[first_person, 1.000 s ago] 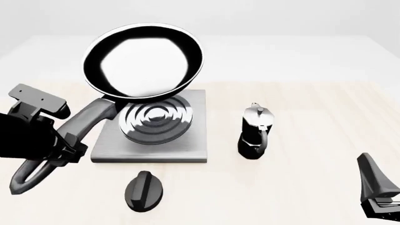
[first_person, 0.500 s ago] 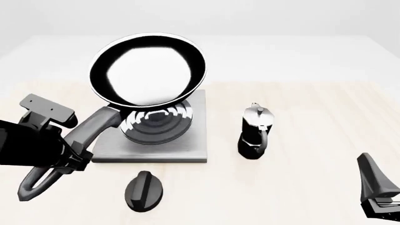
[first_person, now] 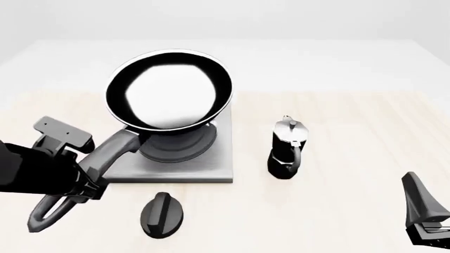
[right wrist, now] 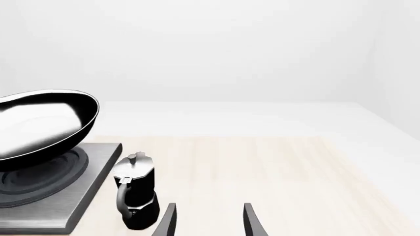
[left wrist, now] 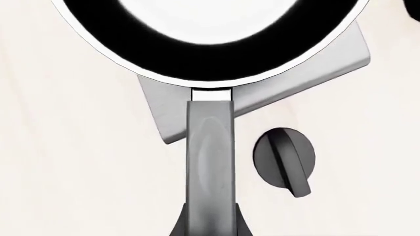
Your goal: Put the frying pan on the stove.
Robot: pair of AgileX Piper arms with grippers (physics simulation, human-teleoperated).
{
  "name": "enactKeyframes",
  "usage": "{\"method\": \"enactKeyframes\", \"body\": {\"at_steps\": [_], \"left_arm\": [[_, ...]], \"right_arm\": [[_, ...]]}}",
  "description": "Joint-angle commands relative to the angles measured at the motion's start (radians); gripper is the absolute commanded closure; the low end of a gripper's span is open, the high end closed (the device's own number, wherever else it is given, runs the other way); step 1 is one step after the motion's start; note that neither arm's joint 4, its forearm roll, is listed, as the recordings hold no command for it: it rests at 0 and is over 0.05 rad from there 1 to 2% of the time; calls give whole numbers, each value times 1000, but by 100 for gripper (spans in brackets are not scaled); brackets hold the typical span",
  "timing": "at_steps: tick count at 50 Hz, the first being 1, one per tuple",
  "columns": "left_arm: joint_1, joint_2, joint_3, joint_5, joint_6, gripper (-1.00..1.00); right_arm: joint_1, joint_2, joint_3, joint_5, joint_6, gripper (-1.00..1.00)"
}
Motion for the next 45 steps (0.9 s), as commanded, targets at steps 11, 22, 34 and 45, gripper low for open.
{"method": "enactKeyframes", "body": {"at_steps": [11, 22, 34, 45], "left_arm": [[-5, -22, 14, -14, 5, 100], [19, -66, 25, 14, 21, 100], [17, -56, 60, -11, 9, 100], [3, -39, 70, -28, 0, 100]], "right_arm": [[0, 0, 0, 0, 0, -100], [0, 0, 0, 0, 0, -100], [0, 0, 0, 0, 0, -100], [0, 0, 0, 0, 0, -100]]}}
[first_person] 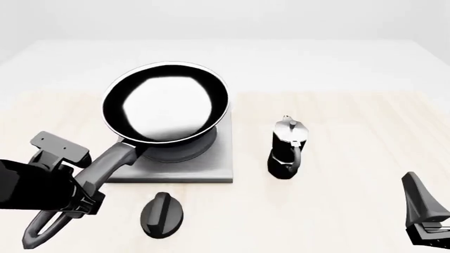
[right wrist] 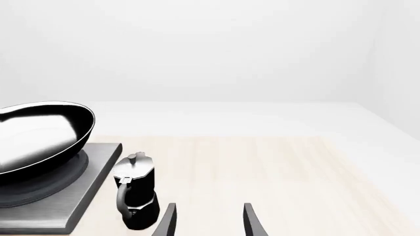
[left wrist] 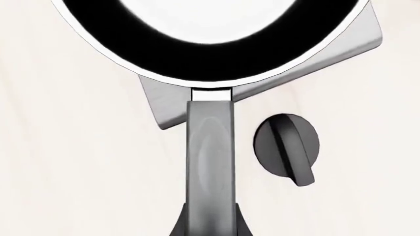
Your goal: Put the frying pan on the stove.
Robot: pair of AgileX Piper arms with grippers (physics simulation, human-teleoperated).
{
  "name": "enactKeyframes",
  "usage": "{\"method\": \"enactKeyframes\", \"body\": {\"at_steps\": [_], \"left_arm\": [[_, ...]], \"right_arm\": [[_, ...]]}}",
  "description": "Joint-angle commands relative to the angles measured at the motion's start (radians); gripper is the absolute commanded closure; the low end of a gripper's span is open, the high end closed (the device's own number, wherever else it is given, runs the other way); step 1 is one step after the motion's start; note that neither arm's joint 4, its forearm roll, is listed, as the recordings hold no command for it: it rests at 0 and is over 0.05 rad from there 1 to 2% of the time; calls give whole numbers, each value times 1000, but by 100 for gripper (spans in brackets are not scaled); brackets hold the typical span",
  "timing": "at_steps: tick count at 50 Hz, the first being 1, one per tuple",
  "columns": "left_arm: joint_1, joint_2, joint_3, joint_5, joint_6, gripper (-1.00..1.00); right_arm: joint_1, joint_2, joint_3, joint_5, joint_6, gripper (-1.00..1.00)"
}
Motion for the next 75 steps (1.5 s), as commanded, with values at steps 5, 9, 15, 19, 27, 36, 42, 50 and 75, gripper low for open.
{"method": "enactKeyframes", "body": {"at_steps": [5, 9, 15, 19, 27, 36, 42, 50, 75], "left_arm": [[-3, 1, -5, -27, 13, 100], [-3, 1, -5, -29, 15, 100], [-9, 12, -2, -38, 9, 100], [-10, 17, 6, -48, 10, 100], [2, 20, 13, -56, 17, 100], [8, 22, -4, -50, 19, -100], [7, 20, -5, -49, 22, -100], [-5, -4, -20, -22, 21, -100], [39, -250, -116, 214, 102, -100]], "right_arm": [[0, 0, 0, 0, 0, -100], [0, 0, 0, 0, 0, -100], [0, 0, 0, 0, 0, -100], [0, 0, 0, 0, 0, -100], [0, 0, 0, 0, 0, -100], [0, 0, 0, 0, 0, -100], [0, 0, 0, 0, 0, -100], [0, 0, 0, 0, 0, -100], [0, 0, 0, 0, 0, -100]]}}
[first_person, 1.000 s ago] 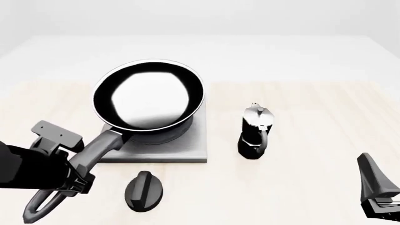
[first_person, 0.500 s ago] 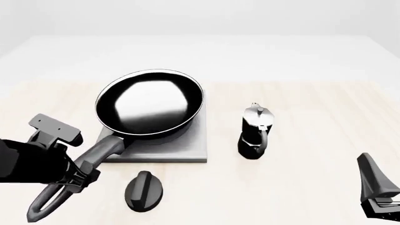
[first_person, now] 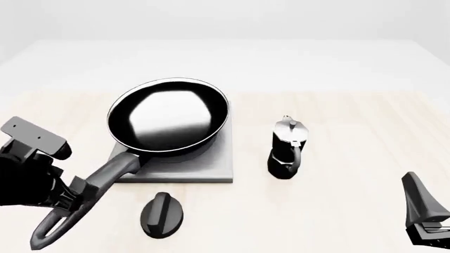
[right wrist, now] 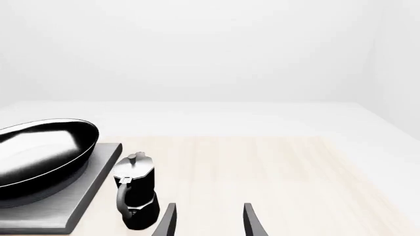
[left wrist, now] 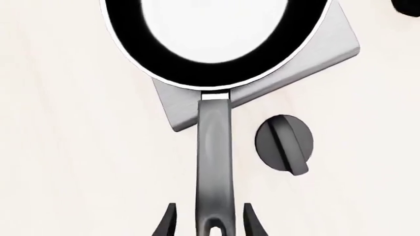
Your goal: Put the frying pan on the stove.
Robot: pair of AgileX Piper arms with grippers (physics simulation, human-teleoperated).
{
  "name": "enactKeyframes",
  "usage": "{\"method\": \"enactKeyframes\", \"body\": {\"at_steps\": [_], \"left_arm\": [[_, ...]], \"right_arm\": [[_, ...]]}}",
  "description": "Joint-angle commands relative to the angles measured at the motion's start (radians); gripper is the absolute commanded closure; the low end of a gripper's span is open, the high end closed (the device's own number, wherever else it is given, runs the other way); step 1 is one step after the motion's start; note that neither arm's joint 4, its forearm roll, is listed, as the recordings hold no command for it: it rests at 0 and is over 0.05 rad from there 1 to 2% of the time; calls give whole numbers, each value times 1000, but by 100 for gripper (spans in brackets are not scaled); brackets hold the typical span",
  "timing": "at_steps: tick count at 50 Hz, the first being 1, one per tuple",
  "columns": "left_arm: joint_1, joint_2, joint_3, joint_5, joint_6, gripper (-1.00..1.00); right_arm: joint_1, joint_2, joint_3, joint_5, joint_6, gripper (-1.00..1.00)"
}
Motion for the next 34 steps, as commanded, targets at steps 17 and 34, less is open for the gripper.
{"method": "enactKeyframes", "body": {"at_steps": [17, 34], "left_arm": [[28, -330, -146, 190, 17, -100], [68, -577, -43, 166, -13, -100]], "right_arm": [[0, 0, 0, 0, 0, -100], [0, 0, 0, 0, 0, -100]]}}
